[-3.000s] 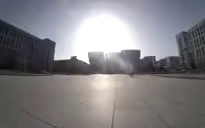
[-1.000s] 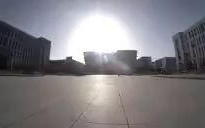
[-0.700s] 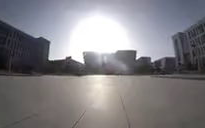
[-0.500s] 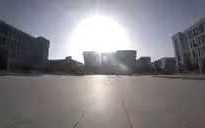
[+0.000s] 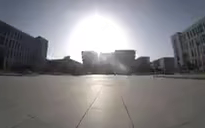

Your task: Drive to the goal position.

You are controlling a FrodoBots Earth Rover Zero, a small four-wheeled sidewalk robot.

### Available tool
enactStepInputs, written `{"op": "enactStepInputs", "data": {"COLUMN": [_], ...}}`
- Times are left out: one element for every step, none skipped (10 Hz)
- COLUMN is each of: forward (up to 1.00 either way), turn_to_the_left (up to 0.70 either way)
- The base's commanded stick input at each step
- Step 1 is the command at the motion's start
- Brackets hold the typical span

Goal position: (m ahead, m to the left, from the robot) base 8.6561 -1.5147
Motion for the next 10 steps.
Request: {"op": "enactStepInputs", "data": {"forward": [1.00,1.00,1.00,0.86,0.52,0.19,0.00,0.00,0.00,0.00], "turn_to_the_left": [0.04,0.04,0.04,0.03,0.02,0.01,0.00,0.00,0.00,0.00]}}
